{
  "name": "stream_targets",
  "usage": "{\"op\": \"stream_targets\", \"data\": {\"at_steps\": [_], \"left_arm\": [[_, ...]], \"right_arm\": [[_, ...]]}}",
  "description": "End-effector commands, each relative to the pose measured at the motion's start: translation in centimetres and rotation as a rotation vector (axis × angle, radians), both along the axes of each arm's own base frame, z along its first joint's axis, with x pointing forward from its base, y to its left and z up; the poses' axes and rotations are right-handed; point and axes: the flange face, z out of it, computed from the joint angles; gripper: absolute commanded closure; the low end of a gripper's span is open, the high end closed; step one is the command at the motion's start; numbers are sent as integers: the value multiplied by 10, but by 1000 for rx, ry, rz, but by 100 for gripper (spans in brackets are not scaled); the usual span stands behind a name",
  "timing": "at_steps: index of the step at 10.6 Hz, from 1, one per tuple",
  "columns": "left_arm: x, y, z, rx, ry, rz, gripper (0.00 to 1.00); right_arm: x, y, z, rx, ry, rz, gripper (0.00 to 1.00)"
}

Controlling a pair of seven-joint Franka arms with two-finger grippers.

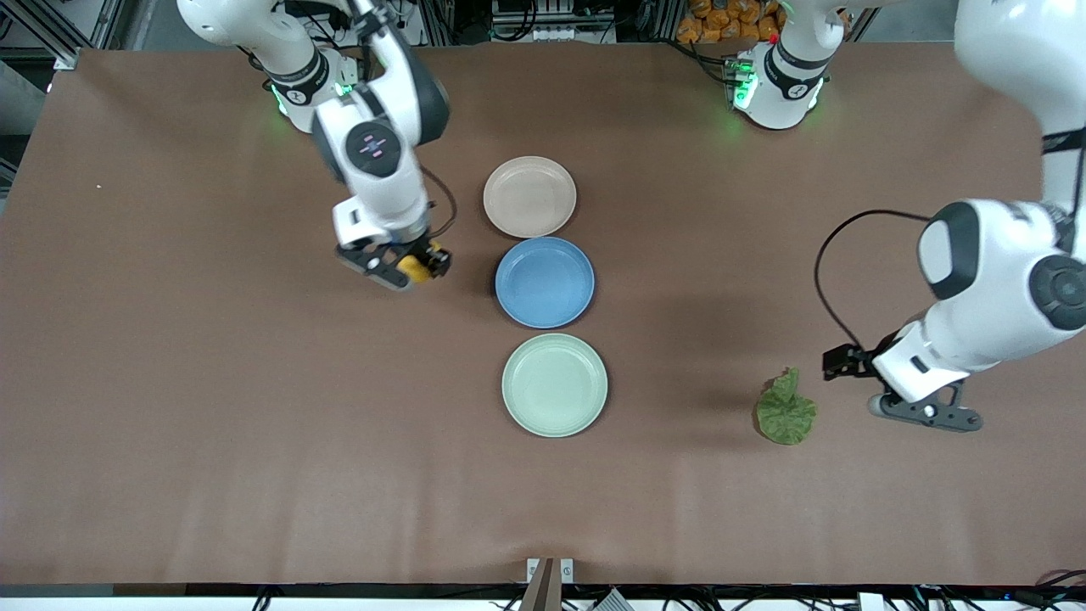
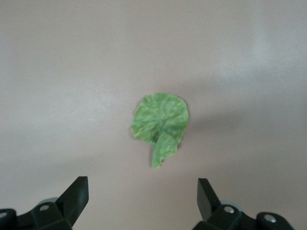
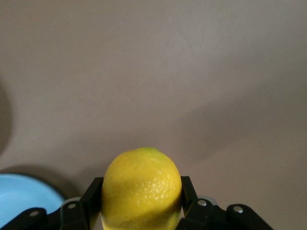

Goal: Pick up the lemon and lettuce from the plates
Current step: 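Release the lettuce while the right gripper carries the lemon off the plate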

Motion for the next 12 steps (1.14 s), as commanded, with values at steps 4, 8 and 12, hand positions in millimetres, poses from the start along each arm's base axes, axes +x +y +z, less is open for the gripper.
{"op": "stream_targets", "data": {"at_steps": [4,8,12], "left_arm": [[-45,10,131,27,-25,-3,0],[-73,11,171,-7,8,56,0],[-87,15,199,1,-33,134,0]], "right_arm": [[70,-167,-2,15,38,235,100],[112,-267,-9,44,19,412,100],[130,-332,-40,40,43,483,100]]}}
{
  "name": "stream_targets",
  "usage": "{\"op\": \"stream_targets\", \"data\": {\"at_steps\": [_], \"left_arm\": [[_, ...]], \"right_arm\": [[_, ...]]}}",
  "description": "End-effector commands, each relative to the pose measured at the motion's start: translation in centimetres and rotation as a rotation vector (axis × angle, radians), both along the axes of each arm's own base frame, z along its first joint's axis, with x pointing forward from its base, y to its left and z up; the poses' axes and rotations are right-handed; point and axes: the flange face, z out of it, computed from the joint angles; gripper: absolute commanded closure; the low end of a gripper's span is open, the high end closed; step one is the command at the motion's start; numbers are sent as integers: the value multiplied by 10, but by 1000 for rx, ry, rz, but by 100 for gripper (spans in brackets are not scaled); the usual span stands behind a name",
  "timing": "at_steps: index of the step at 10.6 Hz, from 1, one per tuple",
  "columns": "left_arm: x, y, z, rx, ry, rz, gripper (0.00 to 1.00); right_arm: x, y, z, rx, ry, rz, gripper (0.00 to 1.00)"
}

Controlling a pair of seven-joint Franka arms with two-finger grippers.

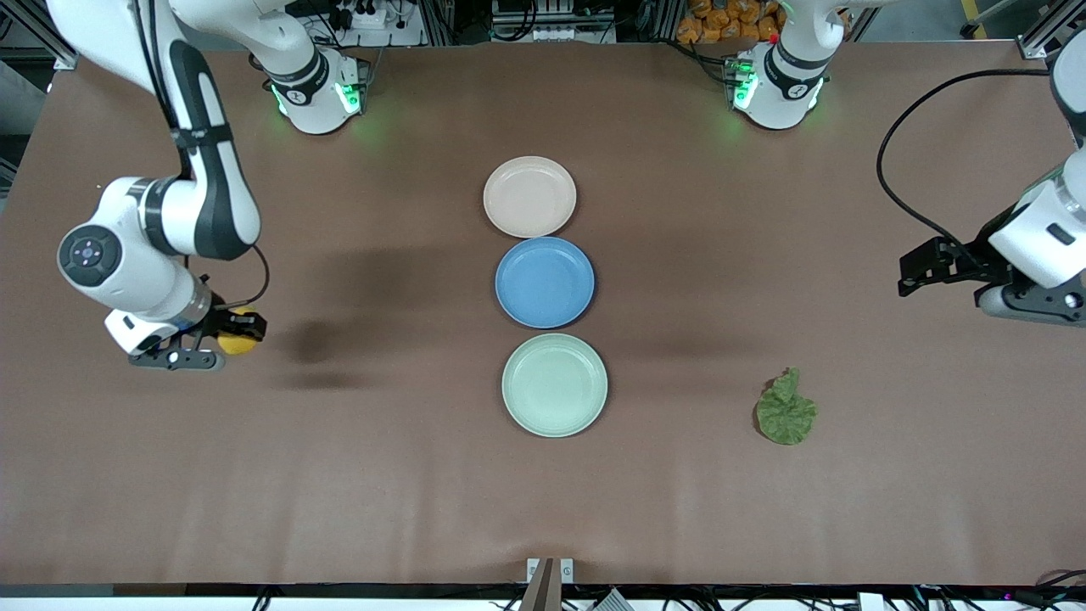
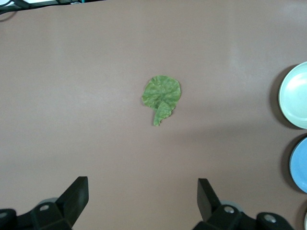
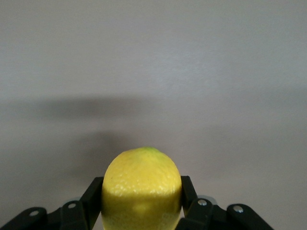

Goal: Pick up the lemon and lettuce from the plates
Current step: 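Lower the lemon onto the table with the right gripper and open it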

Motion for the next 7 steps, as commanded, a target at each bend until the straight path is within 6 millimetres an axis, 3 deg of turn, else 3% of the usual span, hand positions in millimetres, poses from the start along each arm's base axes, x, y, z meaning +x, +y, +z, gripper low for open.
{"op": "stream_targets", "data": {"at_steps": [1,4,7], "left_arm": [[-18,3,19,-5,-13,86,0],[-27,8,28,-4,-1,117,0],[-42,9,43,-1,20,118,0]], "right_arm": [[16,-33,-28,57,11,64,100],[23,-28,-52,73,34,100,100],[-1,-24,-80,82,109,93,100]]}}
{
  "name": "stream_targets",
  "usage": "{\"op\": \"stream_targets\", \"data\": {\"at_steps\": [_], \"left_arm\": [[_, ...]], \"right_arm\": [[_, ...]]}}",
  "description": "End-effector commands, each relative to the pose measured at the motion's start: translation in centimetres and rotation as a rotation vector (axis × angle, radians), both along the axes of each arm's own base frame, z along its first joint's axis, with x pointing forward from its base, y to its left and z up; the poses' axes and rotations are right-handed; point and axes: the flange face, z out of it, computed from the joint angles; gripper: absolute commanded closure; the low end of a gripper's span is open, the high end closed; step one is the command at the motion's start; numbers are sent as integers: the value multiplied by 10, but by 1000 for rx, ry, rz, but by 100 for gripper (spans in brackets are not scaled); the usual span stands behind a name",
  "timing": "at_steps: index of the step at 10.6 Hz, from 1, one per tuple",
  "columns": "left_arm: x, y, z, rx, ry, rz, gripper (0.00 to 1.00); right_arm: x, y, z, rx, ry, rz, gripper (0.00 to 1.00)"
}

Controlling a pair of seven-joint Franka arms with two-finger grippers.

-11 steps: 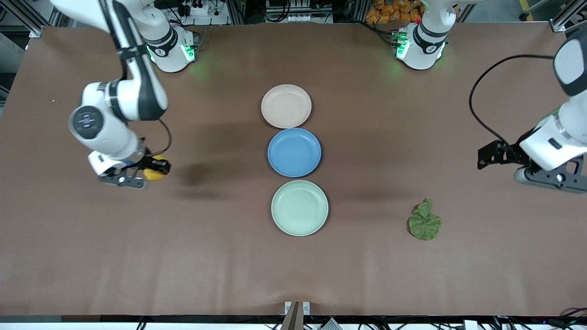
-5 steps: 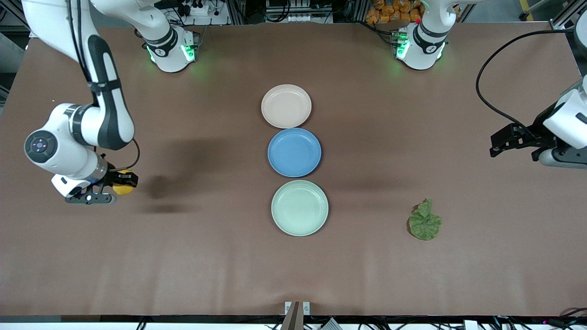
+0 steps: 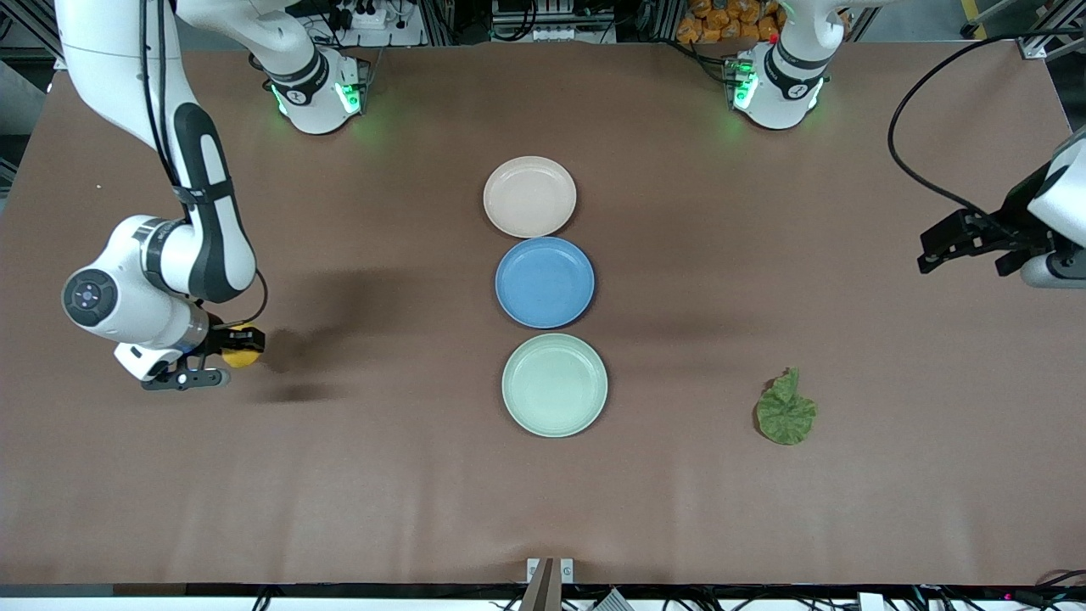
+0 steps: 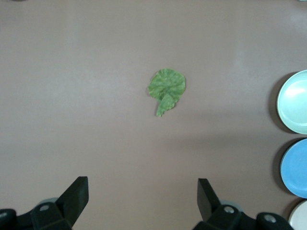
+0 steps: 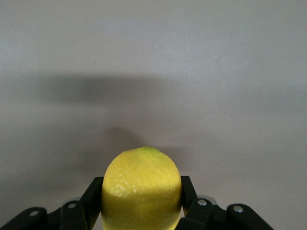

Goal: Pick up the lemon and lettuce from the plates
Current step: 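Lower the lemon onto the table with the right gripper and open it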

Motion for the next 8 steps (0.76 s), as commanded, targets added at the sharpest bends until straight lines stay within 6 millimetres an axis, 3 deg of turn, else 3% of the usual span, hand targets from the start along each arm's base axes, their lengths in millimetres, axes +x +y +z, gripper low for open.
{"op": "stream_targets", "data": {"at_steps": [1,2,4,5,7,8], "left_arm": [[-22,-1,17,1,13,14,0],[-25,0,17,2,25,15,0],[-31,1,26,3,22,16,0],[-36,2,31,4,20,19,0],[-37,4,35,6,16,19,0],[-38,3,36,4,13,16,0]], "right_arm": [[-15,2,-19,22,47,1,100],[-15,-1,-20,21,45,-5,97],[-16,1,-32,18,64,-8,41],[-17,0,-37,13,71,-10,26],[-18,1,-40,12,77,-7,10],[-16,3,-31,24,68,3,0]]}}
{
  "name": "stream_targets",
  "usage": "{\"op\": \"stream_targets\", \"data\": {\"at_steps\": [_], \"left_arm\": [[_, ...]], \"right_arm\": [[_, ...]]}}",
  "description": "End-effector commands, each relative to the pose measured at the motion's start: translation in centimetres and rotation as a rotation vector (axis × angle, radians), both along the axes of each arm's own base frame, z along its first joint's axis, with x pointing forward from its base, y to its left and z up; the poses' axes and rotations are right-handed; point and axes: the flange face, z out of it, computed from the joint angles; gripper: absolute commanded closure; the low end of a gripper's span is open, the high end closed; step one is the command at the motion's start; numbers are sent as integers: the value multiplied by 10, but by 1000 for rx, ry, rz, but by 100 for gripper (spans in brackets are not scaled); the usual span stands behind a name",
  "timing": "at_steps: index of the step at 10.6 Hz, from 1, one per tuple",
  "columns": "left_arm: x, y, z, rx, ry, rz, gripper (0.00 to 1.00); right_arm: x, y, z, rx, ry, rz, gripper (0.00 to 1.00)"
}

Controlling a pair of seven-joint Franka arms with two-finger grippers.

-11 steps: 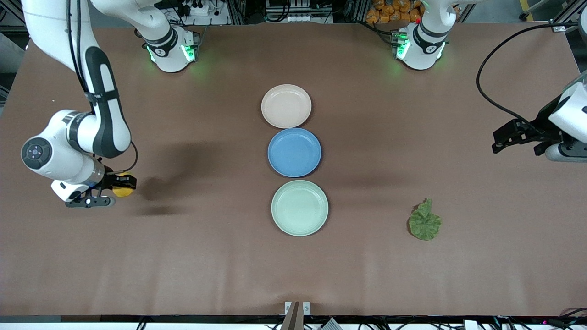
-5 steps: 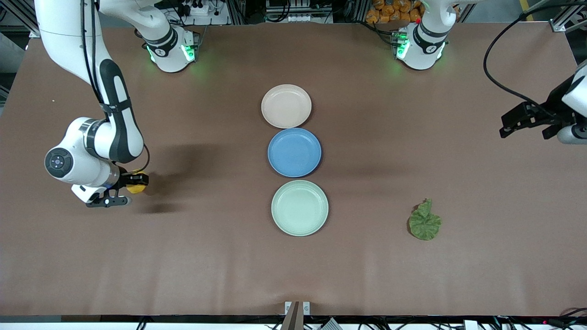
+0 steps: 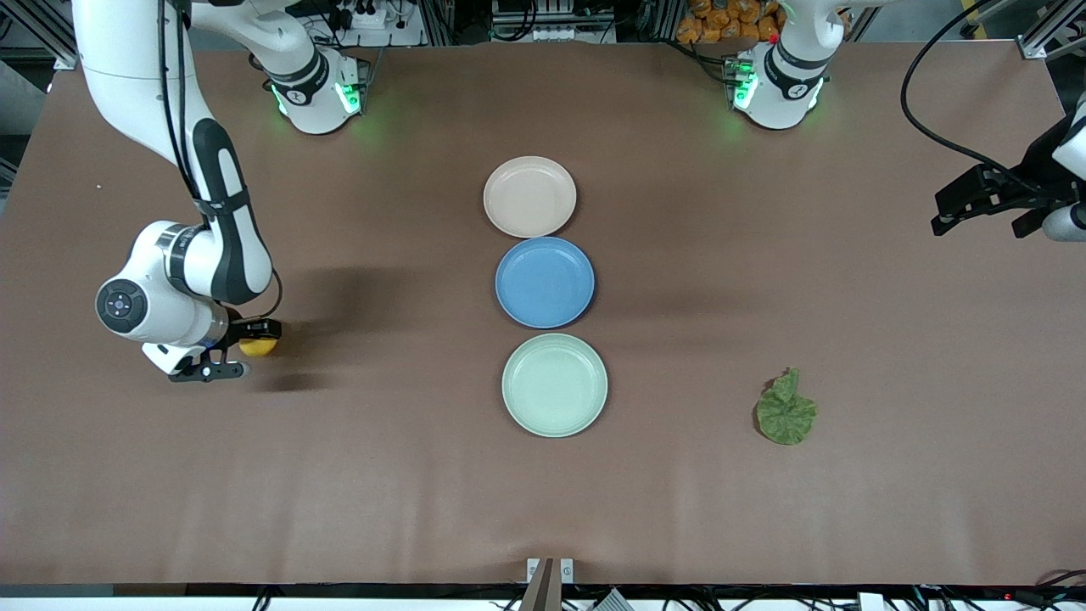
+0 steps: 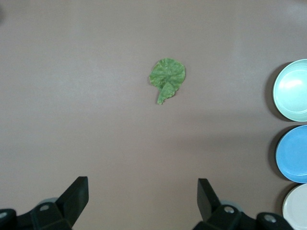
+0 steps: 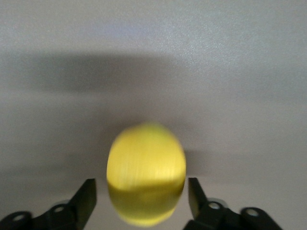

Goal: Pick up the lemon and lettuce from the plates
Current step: 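Lower the lemon onto the table with the right gripper and open it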

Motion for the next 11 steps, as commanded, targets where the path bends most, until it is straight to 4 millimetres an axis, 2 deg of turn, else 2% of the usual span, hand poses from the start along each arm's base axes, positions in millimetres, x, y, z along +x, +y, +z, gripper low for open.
{"op": "stream_targets", "data": {"at_steps": [1,5,7,11], "left_arm": [[-10,2,7,1,-2,12,0],[-10,3,9,-1,-7,8,0],[-9,2,9,-4,-8,1,0],[-7,2,7,0,-4,7,0]], "right_arm": [[6,6,20,42,-35,10,0],[19,0,71,129,-121,12,0],[22,0,97,102,-157,55,0],[12,11,161,51,-162,45,0]]}}
